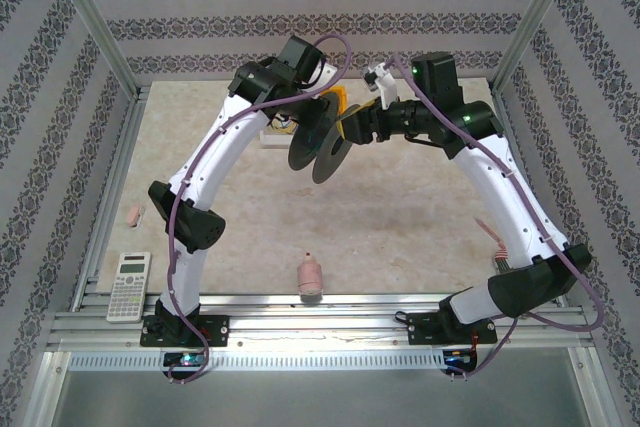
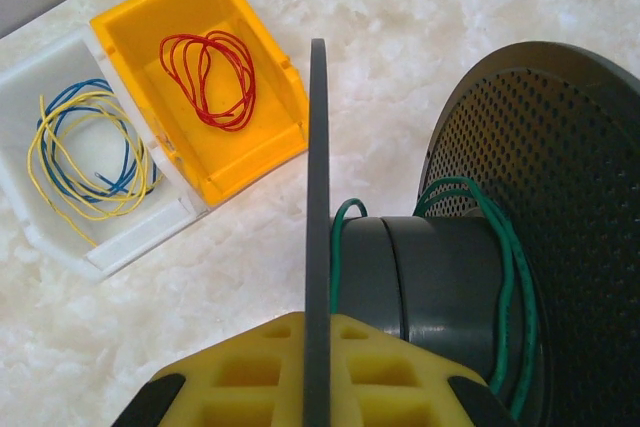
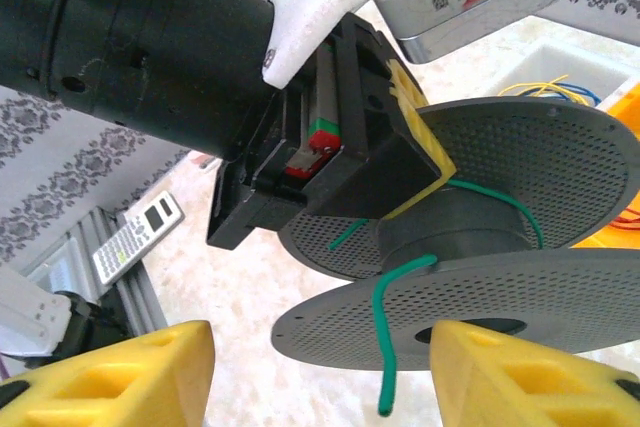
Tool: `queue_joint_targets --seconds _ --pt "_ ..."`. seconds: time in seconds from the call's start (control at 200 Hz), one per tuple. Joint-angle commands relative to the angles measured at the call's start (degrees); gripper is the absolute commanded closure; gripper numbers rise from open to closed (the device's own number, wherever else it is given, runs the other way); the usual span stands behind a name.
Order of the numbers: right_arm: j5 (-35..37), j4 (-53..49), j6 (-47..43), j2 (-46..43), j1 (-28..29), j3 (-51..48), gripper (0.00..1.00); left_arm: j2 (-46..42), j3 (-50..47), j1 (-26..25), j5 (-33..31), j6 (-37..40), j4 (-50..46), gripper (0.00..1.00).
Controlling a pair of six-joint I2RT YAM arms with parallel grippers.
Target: Wrap the cables
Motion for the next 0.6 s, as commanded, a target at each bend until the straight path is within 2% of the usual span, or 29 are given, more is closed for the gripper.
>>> queue_joint_targets --seconds 0.0,0.12,0.3,0.445,0.595 --pt "2.44 1.51 0.33 0.74 0.81 1.62 0.49 0.09 2.35 -0.76 -0.61 0.87 -0.35 1.00" --pt "3.27 1.05 0.08 1.19 0.89 2.12 0.62 0.18 2.44 -0.76 -0.55 1.05 -0.39 1.00" --pt "4.48 0.80 -0.55 1.16 0.87 2.72 0.75 0.09 2.51 -0.87 -0.27 1.30 -0.58 1.00" --pt "5.13 0.80 -1.15 1.11 0.74 3.19 1.00 0.01 2.44 -1.02 -0.24 1.67 -0.84 1.00" --pt "3.47 0.63 -2.32 1.97 -1.20 5.56 1.00 -0.07 2.36 -1.52 1.02 3.25 -1.84 1.00"
